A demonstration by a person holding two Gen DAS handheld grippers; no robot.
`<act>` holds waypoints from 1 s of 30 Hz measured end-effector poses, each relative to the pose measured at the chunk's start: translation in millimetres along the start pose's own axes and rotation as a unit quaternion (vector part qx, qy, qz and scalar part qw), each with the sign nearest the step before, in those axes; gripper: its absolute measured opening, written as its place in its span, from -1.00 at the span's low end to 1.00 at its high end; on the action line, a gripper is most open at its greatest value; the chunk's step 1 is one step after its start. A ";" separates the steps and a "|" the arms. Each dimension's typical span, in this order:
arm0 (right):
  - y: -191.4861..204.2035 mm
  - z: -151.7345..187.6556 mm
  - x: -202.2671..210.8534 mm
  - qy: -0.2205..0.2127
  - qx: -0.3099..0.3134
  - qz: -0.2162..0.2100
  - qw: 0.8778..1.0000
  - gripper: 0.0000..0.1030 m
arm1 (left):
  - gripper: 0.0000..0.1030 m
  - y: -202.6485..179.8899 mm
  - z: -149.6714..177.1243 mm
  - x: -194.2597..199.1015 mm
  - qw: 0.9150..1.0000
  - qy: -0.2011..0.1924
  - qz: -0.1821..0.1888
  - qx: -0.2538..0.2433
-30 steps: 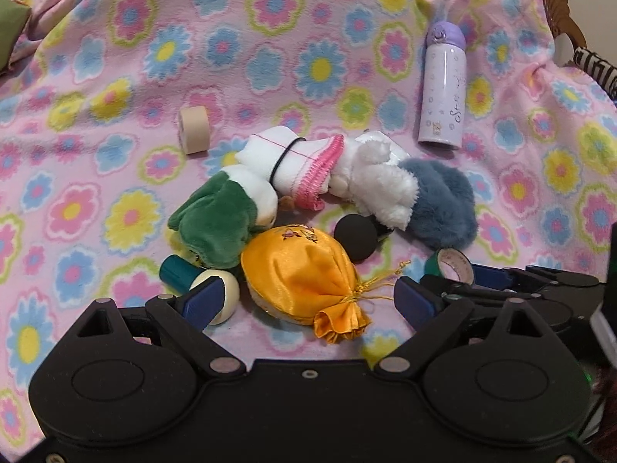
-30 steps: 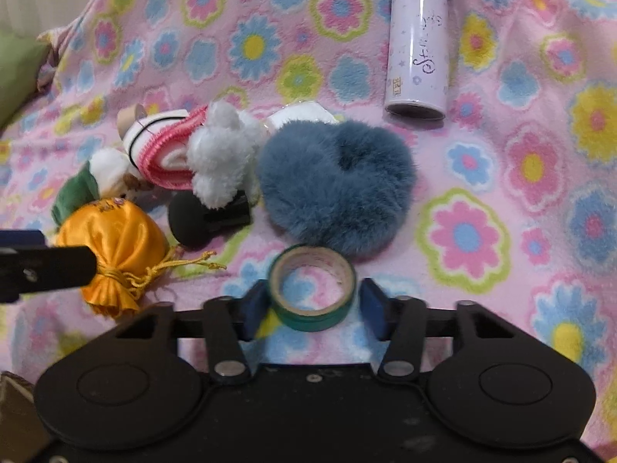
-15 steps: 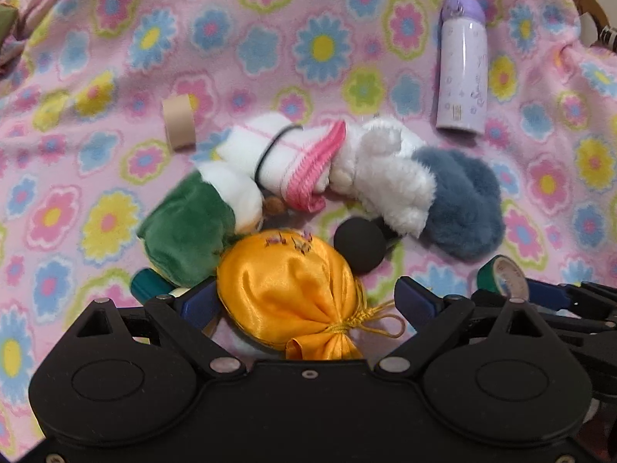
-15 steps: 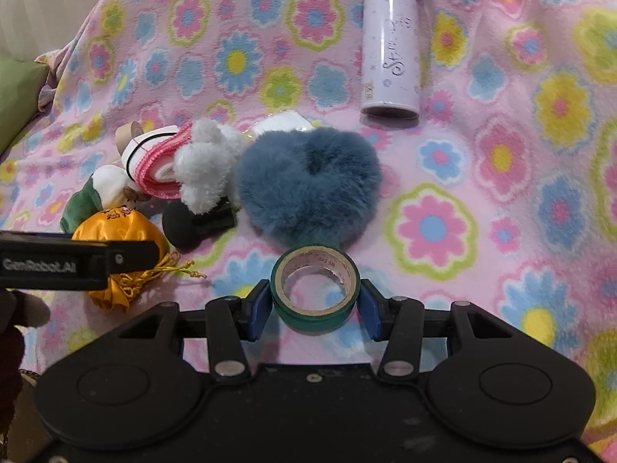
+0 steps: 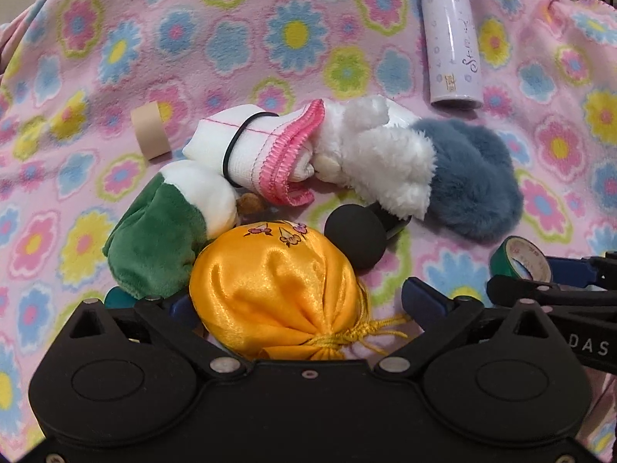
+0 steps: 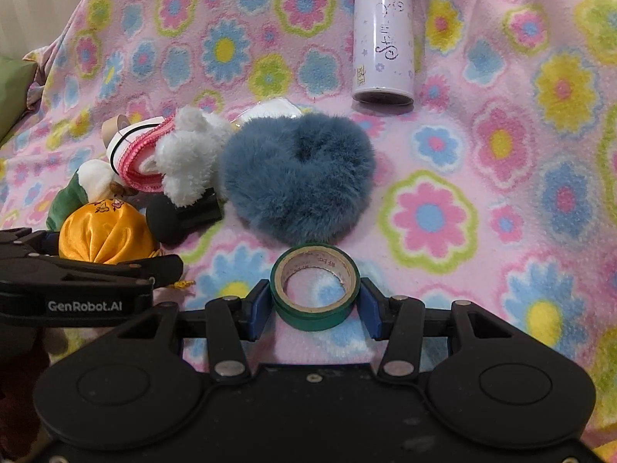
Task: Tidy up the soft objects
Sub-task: 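Close the left tool on the orange satin pouch while the right tool grips the green tape roll, then carry the pouch and tape roll with both tools over the woven basket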
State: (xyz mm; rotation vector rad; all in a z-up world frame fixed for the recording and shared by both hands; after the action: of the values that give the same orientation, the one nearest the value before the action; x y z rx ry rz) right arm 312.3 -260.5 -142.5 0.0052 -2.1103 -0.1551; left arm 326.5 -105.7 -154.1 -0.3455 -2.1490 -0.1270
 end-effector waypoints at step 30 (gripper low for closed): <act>13.5 -2.8 71.5 -0.046 -0.017 -0.015 0.999 -0.08 | 0.22 10.3 -14.3 98.5 0.997 -0.065 0.029 0.030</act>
State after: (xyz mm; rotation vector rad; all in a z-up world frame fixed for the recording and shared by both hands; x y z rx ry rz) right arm 278.4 -252.2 -78.6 0.0100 -2.1991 -0.2115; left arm 288.3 -79.6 -65.4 -0.3898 -2.2638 -0.0062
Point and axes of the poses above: each gripper's, at about its wrist camera, not at the fingertips, and x roughly against the way its jaws point, y to its left, z to its underside, the point moved 9 cm from there along -x, roughly the way its jaws point, and after that the axes turned 3 degrees about y, right-handed, at the moved point
